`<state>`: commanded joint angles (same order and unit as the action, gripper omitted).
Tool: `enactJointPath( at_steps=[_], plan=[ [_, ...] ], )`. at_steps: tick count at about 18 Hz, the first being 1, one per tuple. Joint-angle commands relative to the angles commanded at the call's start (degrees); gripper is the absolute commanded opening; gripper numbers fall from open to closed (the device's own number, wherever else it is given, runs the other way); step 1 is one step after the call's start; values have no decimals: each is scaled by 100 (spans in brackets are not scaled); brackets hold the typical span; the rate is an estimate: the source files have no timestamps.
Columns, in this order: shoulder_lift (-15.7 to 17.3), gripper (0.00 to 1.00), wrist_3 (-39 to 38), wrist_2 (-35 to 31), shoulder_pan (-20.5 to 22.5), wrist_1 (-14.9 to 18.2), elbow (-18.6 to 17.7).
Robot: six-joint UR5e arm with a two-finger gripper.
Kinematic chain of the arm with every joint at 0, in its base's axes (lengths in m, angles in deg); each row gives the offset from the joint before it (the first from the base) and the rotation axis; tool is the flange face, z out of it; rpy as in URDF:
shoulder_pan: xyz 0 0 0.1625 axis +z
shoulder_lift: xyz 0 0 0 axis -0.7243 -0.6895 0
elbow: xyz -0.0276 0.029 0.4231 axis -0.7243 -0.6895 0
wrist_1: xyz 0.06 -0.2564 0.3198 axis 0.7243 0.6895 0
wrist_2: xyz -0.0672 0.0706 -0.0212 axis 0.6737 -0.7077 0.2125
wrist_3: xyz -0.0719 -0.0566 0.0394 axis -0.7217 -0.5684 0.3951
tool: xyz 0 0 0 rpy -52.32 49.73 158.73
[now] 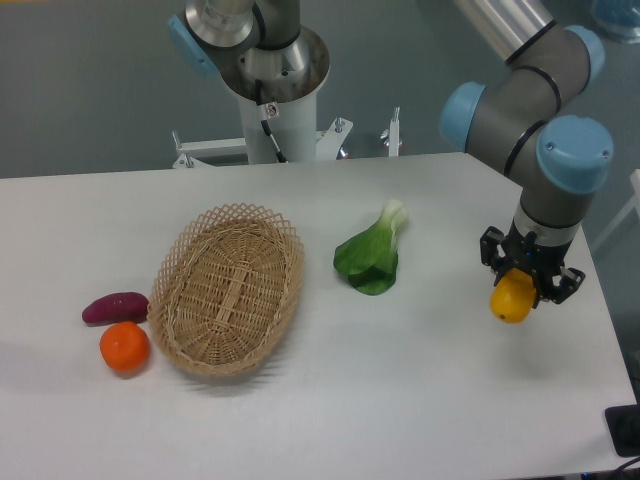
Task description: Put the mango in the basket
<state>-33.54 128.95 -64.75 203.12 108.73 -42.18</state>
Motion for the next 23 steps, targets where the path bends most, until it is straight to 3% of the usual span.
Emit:
enactJointPath(
  at_steps=[13,23],
  plan=[
    [26,43,-105,62,-9,52,-44],
    [202,42,-747,79,-351,53,-290]
  ],
)
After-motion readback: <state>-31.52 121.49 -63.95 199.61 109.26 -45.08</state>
